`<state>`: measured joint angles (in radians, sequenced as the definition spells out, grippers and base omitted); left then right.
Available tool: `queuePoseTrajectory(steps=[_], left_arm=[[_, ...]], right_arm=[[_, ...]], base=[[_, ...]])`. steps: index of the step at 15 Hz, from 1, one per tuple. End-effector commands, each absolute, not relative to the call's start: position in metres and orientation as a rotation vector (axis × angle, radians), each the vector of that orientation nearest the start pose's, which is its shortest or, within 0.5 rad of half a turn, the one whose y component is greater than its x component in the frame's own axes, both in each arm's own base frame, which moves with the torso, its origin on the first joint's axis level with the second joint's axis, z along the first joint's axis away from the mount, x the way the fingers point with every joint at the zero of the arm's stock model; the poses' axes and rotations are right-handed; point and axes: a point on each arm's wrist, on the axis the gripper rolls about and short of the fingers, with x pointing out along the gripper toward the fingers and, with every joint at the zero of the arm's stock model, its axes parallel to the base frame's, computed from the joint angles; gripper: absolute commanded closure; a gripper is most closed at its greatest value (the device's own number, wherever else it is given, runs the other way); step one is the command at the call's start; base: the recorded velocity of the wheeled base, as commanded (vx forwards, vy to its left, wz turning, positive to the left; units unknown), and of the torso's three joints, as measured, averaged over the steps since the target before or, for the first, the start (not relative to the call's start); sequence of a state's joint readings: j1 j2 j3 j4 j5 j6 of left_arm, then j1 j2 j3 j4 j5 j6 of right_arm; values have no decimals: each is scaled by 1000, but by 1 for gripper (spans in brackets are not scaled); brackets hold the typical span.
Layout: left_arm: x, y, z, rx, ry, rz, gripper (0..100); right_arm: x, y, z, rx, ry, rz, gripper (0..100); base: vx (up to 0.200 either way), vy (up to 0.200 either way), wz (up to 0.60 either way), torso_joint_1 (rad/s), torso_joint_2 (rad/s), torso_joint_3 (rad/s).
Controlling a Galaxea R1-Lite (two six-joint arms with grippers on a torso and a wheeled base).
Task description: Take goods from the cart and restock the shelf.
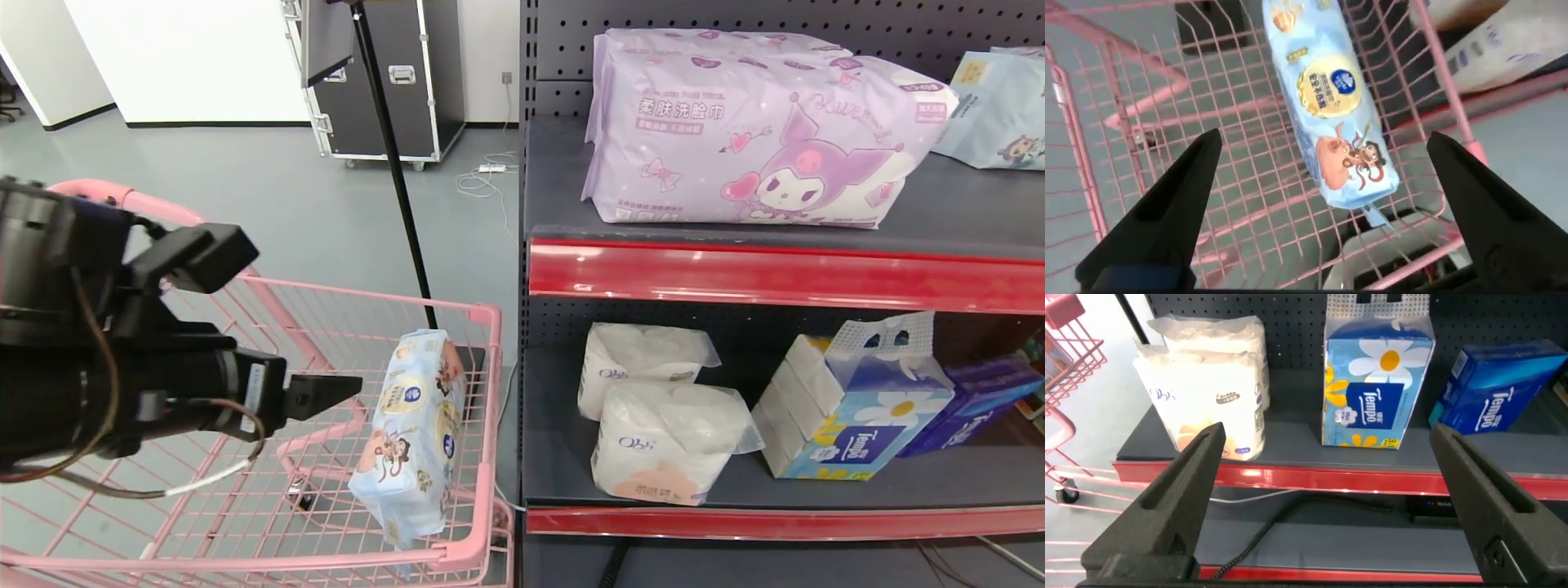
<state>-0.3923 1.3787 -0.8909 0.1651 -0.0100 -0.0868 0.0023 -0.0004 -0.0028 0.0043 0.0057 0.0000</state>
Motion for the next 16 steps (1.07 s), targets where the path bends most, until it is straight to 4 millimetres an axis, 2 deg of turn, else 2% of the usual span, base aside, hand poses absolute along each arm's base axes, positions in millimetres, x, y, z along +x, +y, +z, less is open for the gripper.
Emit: queuePoseTrajectory(steps=[1, 4, 10, 16], left_arm=[[230, -103, 189, 95, 816, -349, 0], [235, -107, 181, 138, 942, -303, 0], [243, -123, 177, 93, 986, -299, 0], [253, -140, 151, 135, 1058, -320, 0]], right_arm=[[-23, 0, 76, 0, 2, 9, 0], [-23, 0, 76, 0, 2, 9, 0], [-23, 0, 76, 0, 2, 9, 0], [-23, 0, 76, 0, 2, 9, 0]], base=[[0, 0, 0, 0, 0, 0], [0, 0, 0, 0, 0, 0], [0, 0, 0, 0, 0, 0], [0, 0, 0, 0, 0, 0]])
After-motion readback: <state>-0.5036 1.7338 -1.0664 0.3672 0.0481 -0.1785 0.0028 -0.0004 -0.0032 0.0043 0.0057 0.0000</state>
